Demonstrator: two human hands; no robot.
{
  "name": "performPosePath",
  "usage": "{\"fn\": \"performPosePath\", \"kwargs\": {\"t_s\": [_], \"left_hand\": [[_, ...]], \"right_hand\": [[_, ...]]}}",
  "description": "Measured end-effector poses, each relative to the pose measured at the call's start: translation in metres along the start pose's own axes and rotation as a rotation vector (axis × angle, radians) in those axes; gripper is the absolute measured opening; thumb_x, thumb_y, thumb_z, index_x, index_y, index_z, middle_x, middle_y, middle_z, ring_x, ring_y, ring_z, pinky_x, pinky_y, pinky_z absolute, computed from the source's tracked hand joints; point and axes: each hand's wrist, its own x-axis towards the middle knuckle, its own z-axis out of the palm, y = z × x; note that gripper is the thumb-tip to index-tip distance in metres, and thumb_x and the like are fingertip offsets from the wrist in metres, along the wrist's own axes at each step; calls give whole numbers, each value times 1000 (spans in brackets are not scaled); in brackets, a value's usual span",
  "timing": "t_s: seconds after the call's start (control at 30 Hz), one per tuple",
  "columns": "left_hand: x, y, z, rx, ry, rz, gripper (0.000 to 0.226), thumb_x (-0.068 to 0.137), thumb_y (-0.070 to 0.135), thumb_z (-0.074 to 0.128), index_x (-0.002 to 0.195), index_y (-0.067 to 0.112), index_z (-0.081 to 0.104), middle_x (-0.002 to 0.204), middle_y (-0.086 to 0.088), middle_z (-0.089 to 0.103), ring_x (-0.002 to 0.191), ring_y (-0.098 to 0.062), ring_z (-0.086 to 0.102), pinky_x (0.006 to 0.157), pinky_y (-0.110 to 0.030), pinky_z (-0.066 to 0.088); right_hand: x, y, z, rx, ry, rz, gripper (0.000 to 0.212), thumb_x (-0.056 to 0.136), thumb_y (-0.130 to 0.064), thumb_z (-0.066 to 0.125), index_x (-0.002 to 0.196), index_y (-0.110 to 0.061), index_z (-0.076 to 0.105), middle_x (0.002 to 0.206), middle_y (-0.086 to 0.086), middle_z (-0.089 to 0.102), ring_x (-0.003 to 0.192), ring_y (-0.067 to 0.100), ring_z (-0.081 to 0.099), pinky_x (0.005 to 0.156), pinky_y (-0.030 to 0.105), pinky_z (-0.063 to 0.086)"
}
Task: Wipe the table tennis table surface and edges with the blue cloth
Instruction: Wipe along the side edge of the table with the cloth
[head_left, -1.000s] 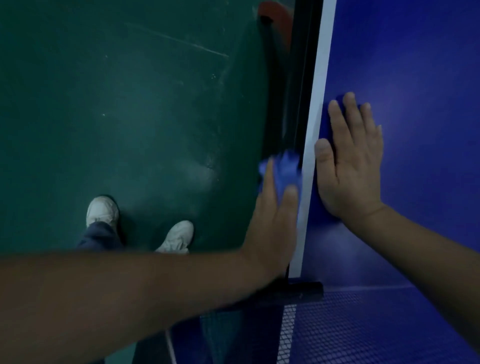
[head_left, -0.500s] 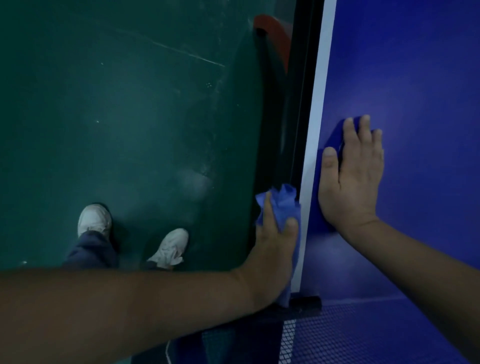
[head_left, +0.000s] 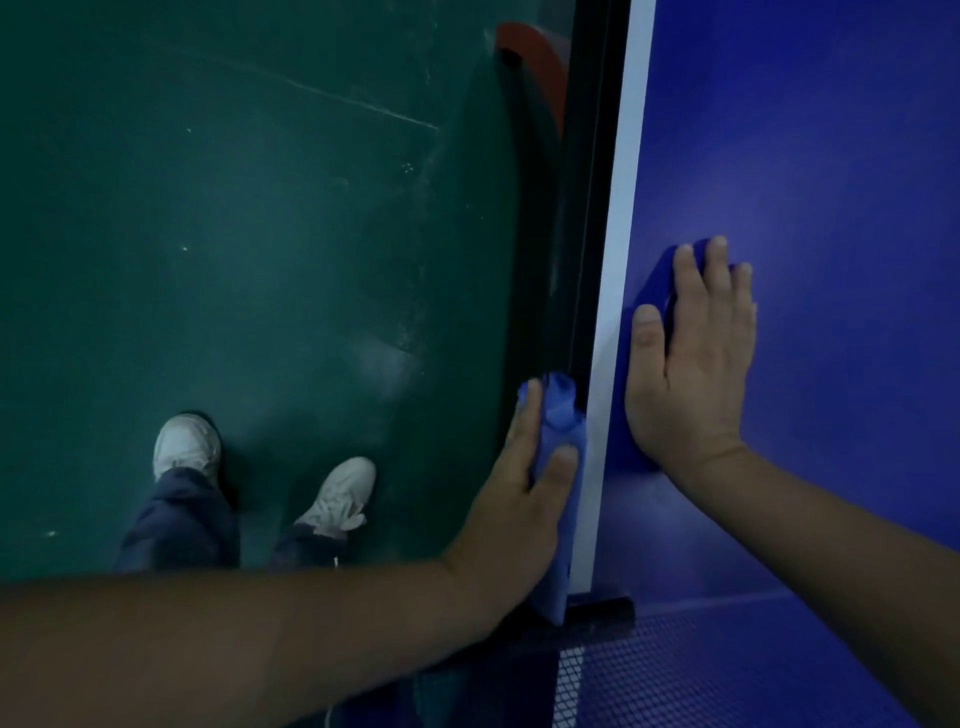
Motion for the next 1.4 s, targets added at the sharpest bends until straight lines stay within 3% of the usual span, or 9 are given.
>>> {"fn": "performPosePath", "kwargs": {"t_s": [0.2, 0.33, 0.5, 0.57, 0.7, 0.9, 1.03, 1.17, 1.4], "left_hand": [[101, 51, 12, 210, 281, 93, 49, 110, 35, 31, 154, 42, 9, 168, 7, -7, 154, -8, -7, 126, -48, 2], [127, 64, 6, 134, 277, 122, 54, 110, 29, 34, 160, 30, 14, 169, 4, 0, 151, -1, -1, 125, -31, 7], [2, 6, 17, 36, 111, -68, 51, 107, 42, 32, 139, 59, -3, 153, 38, -2, 143, 18, 1, 123, -19, 4], [-3, 5, 22, 48, 142, -176, 53, 108, 41, 31, 143, 55, -6, 158, 30, -4, 145, 11, 1, 113, -13, 4], [78, 41, 22, 128, 288, -126, 58, 109, 38, 30, 160, 30, 4, 169, 6, -6, 150, -4, 6, 109, -15, 5], [107, 51, 7, 62, 265, 47, 59, 109, 25, 39, 160, 27, 10, 168, 10, 11, 152, -3, 12, 127, -35, 10], [20, 13, 7, 16, 53, -10, 59, 106, 40, 43, 146, 55, 3, 162, 33, 3, 147, 14, 5, 126, -31, 8], [80, 41, 2, 244, 93, 151, 59, 107, 35, 33, 152, 37, -4, 167, 15, 0, 153, 0, 2, 127, -40, 10], [219, 114, -1, 127, 250, 238, 61, 105, 32, 41, 161, 22, 17, 168, 9, 13, 152, 0, 10, 123, -21, 10]], "right_hand": [[0, -1, 0, 9, 4, 14, 62, 103, -43, 27, 159, -16, 22, 168, 6, 10, 155, 30, 1, 125, 49, 2], [0, 0, 1, -5, -4, 2, 62, 103, -43, 27, 159, -16, 22, 168, 7, 10, 155, 31, 2, 124, 49, 2], [0, -2, -1, -13, -7, 4, 63, 103, -44, 26, 158, -16, 23, 168, 7, 11, 154, 32, 2, 125, 50, 3], [0, -3, -2, -18, -13, 2, 62, 103, -43, 26, 158, -15, 24, 168, 8, 11, 154, 32, 3, 125, 51, 4], [2, -5, -5, -22, -6, 6, 62, 101, -43, 32, 156, -14, 31, 166, 9, 18, 153, 34, 9, 123, 51, 8], [49, 6, -19, 4, 100, -101, 47, 97, -38, 48, 130, -6, 60, 130, 23, 51, 120, 41, 45, 103, 47, 34], [131, 4, -27, -93, -8, -220, 55, 103, -44, 35, 149, -13, 45, 156, 20, 33, 139, 41, 33, 116, 52, 26], [168, -7, -16, -102, -69, -127, 61, 103, -54, 17, 159, -31, 19, 169, -2, 9, 155, 29, 4, 123, 55, 3], [169, -4, -15, -71, -45, -121, 59, 104, -51, 23, 159, -29, 22, 168, -3, 14, 155, 25, 6, 123, 53, 6]]}}
